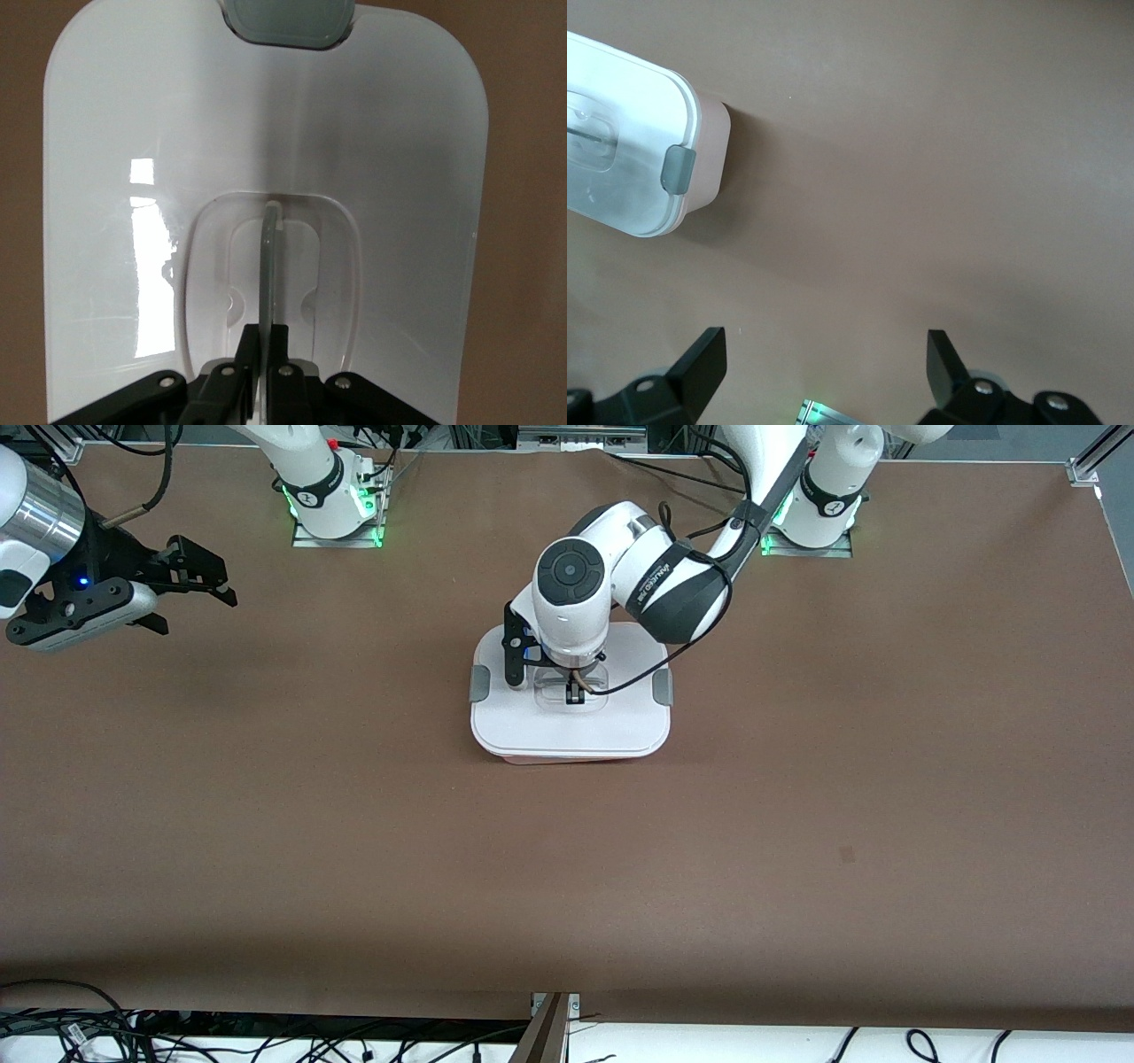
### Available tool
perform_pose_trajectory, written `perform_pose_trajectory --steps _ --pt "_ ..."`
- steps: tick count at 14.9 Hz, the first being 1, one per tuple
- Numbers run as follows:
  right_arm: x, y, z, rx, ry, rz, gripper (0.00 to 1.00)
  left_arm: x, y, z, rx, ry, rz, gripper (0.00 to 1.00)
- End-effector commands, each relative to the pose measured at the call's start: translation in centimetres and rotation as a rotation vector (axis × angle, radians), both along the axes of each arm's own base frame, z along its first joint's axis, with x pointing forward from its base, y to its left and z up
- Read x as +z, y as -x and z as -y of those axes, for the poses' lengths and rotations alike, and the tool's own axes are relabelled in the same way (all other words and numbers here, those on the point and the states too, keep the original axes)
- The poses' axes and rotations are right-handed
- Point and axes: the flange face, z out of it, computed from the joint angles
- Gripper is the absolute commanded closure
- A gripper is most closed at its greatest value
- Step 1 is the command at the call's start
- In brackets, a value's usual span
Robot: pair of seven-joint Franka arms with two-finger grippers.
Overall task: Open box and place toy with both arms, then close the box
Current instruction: 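Press the lid down onto the box with the left gripper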
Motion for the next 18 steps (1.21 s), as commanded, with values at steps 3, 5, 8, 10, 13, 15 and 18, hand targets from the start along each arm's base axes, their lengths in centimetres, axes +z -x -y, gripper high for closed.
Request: perform_pose_trajectory --steps 3,5,8,10,13,15,18 --pt "0.8 0.4 -0.9 -0.064 0.081 0.029 0.0 -0.2 1.1 0.5 0.077 -0.046 -0.021 1.0" --pt "1.1 0.4 -0.8 -0.07 0.095 0.037 0.0 0.0 1.3 0.5 0.062 -0.068 -0.004 1.0" --pt "1.7 0.4 -0.5 -0.073 0.103 0.052 0.0 -0.3 1.6 0.9 0.05 -0.066 -0.003 1.0" --pt "1.8 0.5 -0.8 -0.092 0.129 0.056 0.0 -1.0 1.3 0.9 0.047 -0.074 0.002 1.0" --pt "1.9 0.5 -0.5 -0.106 0.13 0.052 0.0 -2.2 0.8 0.5 0.053 -0.087 -0.007 1.0" --pt "2.5 0.1 -0.6 -0.111 0.126 0.071 0.0 -2.1 0.5 0.3 0.057 -0.087 -0.005 0.99" --pt "2.3 -0.8 -0.6 -0.109 0.139 0.074 0.0 -0.9 0.3 0.3 0.075 -0.077 0.003 0.0"
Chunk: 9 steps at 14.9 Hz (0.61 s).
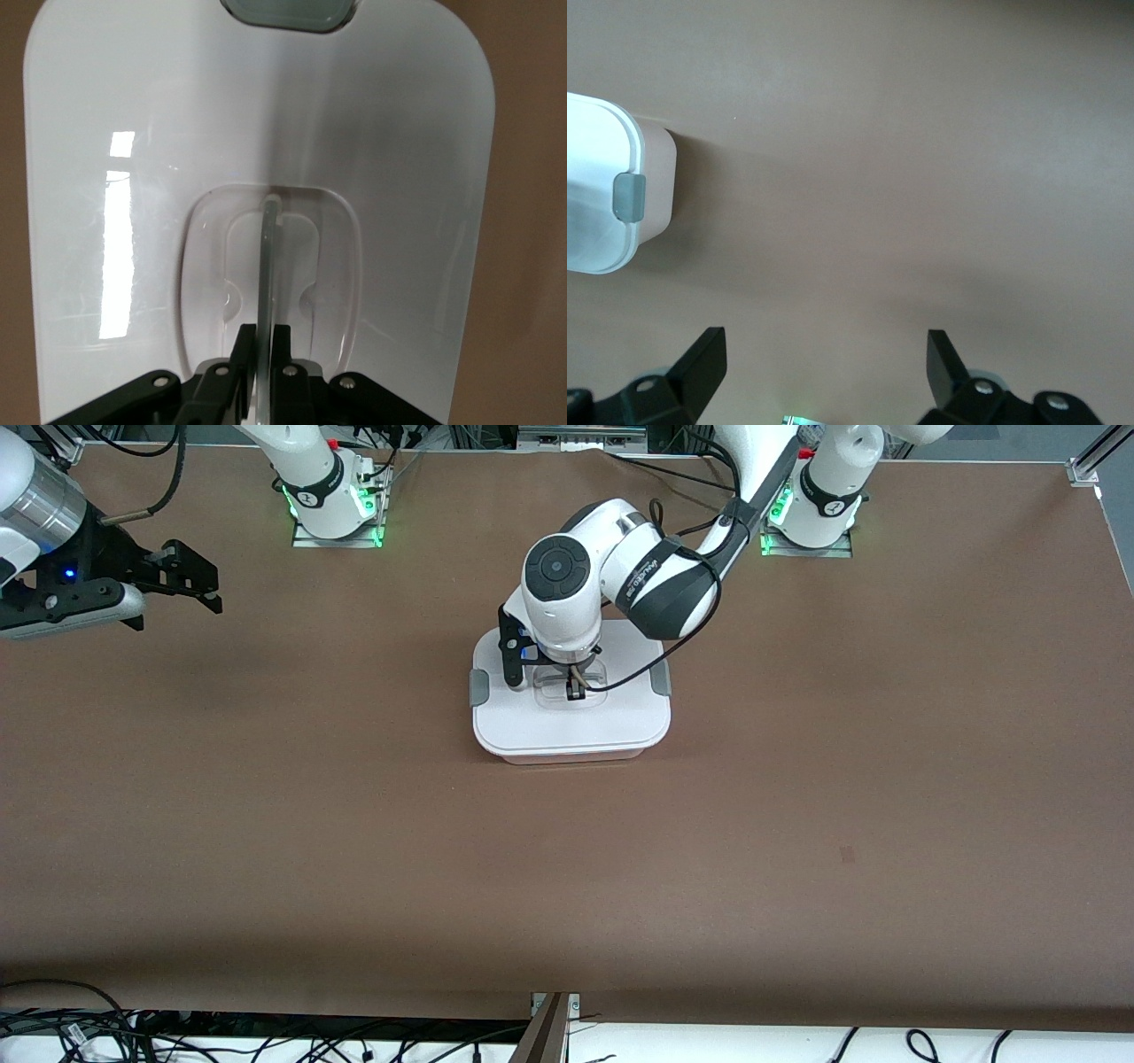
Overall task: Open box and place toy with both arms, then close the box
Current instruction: 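Press the lid down onto the box with the left gripper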
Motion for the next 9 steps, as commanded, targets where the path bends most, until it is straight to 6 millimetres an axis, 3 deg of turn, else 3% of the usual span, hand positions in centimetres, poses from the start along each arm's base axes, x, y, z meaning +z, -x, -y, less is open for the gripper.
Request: perform_pose_trajectory --steps 1,6,9 --pt "0.3 -1.0 0.5 -0.026 0.015 0.006 0.0 0.8 -0.8 -0.2 0.016 -0.015 0.02 0.0" --pt "0.8 -1.1 1.9 -0.053 0.018 0.003 0.0 5.1 -3.6 -1.8 0.07 0.026 0.046 0.0" --pt "0.5 -1.2 1.8 -0.053 0.021 -0.006 0.0 6.7 -8.3 -7.0 0.223 0.034 0.066 0.0"
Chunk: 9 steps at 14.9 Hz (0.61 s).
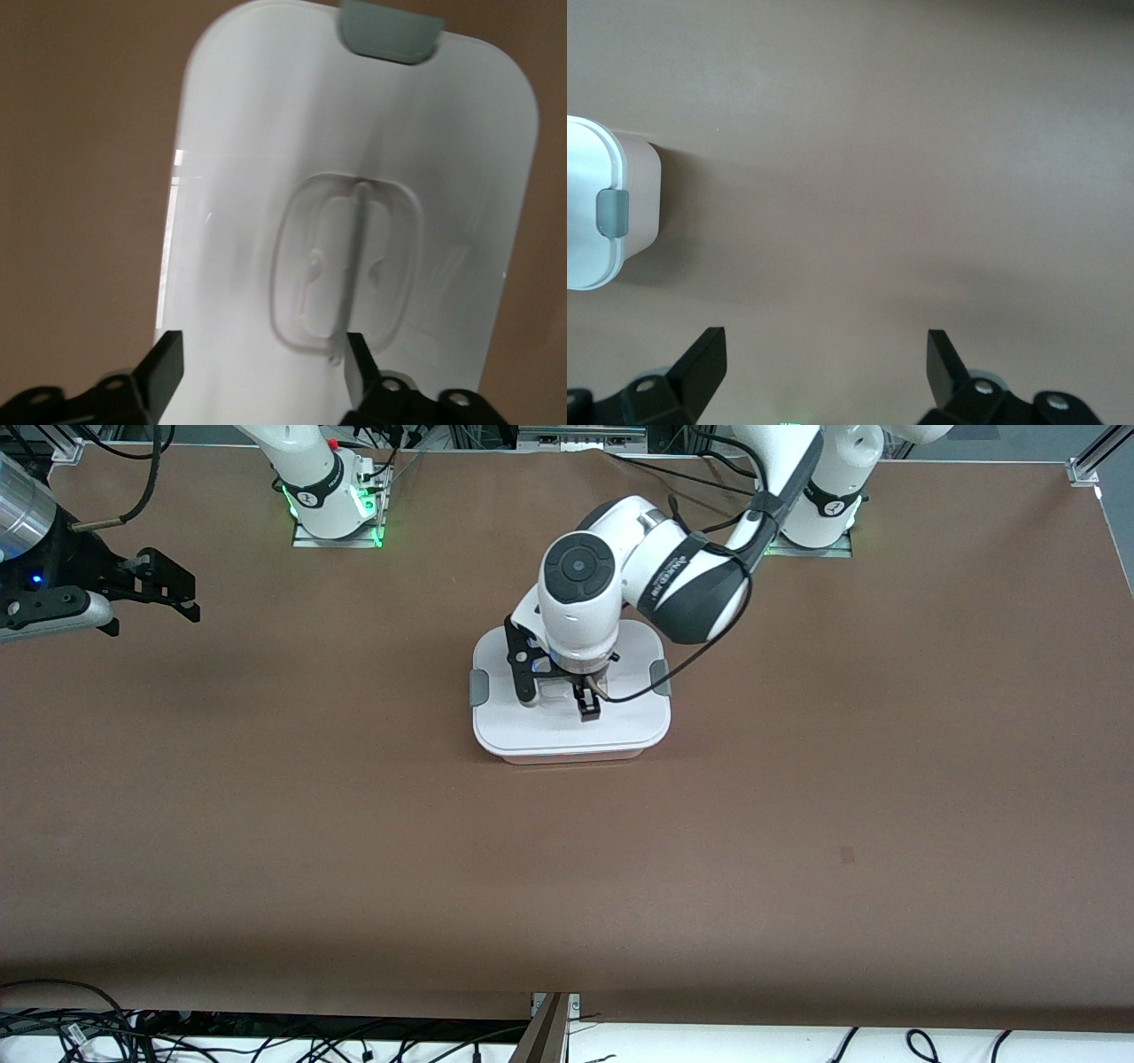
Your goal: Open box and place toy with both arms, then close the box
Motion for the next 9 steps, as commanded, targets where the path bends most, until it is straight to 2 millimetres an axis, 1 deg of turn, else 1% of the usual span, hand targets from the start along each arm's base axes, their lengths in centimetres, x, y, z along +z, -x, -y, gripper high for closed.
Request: perform_pose_trajectory --steps 1,3,5,7,9 --pt "0.3 -0.2 0.1 -0.014 0.016 -0.012 0.0 1.8 -4.7 -5.8 0.138 0.004 0.008 0.0" --pt "0.3 -0.1 0.2 -0.017 0.015 -0.017 0.0 1.9 -8.1 -11.1 0.227 0.006 0.01 0.0" --pt "0.3 0.0 -0.1 -0.053 0.015 -0.021 0.0 1.9 -10.7 -16.2 0.273 -0.019 0.023 0.0" --pt "0.3 0.0 -0.3 -0.075 0.016 -0.021 0.0 4.6 -12.4 -22.2 0.29 -0.1 0.088 0.0" --pt "0.5 0.1 -0.6 -0.07 0.013 -0.019 0.0 6.1 -15.2 -29.0 0.395 -0.073 0.148 0.0"
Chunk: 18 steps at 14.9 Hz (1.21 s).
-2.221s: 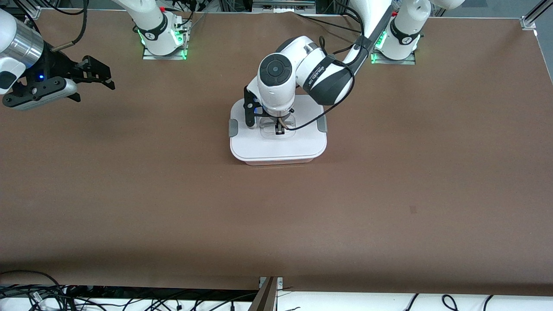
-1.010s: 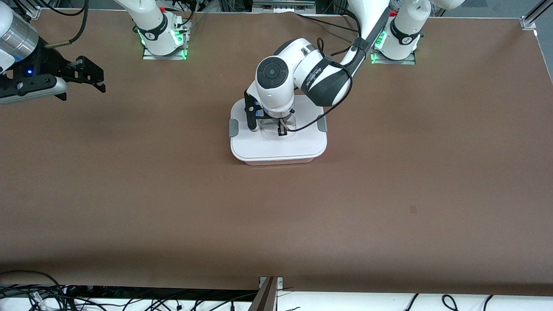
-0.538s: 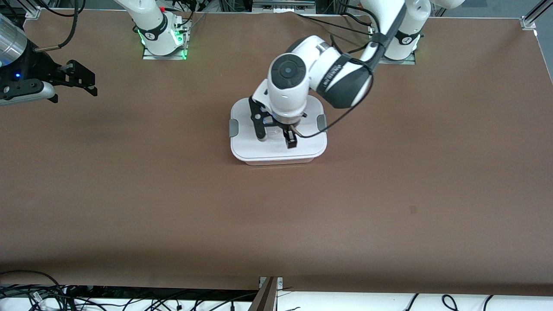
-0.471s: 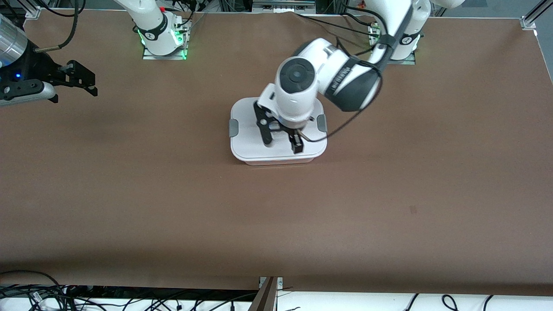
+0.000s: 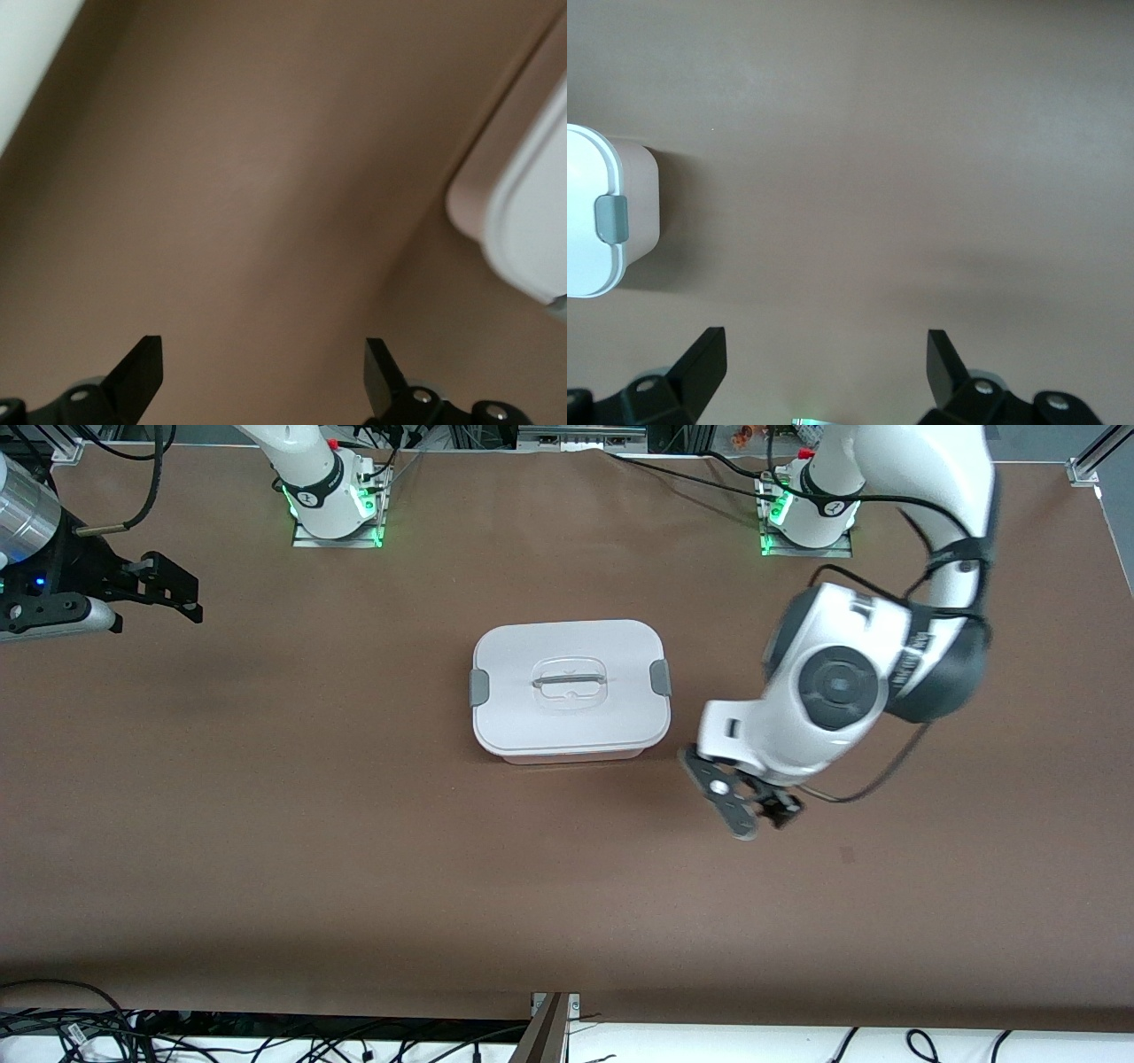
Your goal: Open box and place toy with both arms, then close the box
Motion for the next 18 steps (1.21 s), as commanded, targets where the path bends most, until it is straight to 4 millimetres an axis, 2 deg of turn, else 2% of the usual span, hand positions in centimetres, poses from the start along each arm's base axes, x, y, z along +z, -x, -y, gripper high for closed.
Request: perform_pose_trajectory --steps 1,2,3,4,5,6,8,10,11,13,15,18 --pt "0.7 0.1 -0.4 -0.015 0.007 -0.003 0.0 4.3 -2.2 -8.2 0.085 0.006 0.095 0.0" --pt "0.8 0.1 -0.5 -0.014 0.005 -0.002 0.0 6.3 -1.8 -10.4 0.113 0.0 0.117 0.0" --pt "0.8 0.1 -0.5 -0.014 0.003 -0.002 0.0 7.3 -1.4 -12.0 0.146 0.0 0.124 0.0" --pt "0.8 0.1 -0.5 -0.015 0.003 -0.002 0.0 8.5 -0.9 -15.1 0.226 -0.004 0.134 0.0" --pt "0.8 0.1 -0.6 -0.014 0.004 -0.004 0.0 9.5 -0.3 -17.0 0.329 0.001 0.143 0.0" --pt "0.8 0.1 -0.5 -0.014 0.004 -0.004 0.0 11.2 2.0 -19.5 0.511 0.013 0.138 0.0" --pt "0.8 0.2 -0.5 -0.015 0.004 -0.008 0.0 13.0 4.1 -21.8 0.725 0.035 0.121 0.0" --pt "0.8 0.2 -0.5 -0.017 0.004 -0.008 0.0 14.1 6.0 -22.8 0.898 0.015 0.055 0.0" --pt "0.8 0.2 -0.6 -0.015 0.004 -0.008 0.0 14.7 6.8 -22.4 0.958 0.01 0.033 0.0" --pt "0.8 0.2 -0.7 -0.012 0.004 -0.008 0.0 15.9 8.5 -22.2 0.968 0.027 -0.009 0.0" --pt "0.8 0.2 -0.7 -0.012 0.004 -0.008 0.0 16.3 9.0 -22.9 0.994 0.088 -0.045 0.0" --pt "0.8 0.2 -0.7 -0.012 0.004 -0.008 0.0 14.8 8.5 -23.5 1.005 0.058 -0.094 0.0"
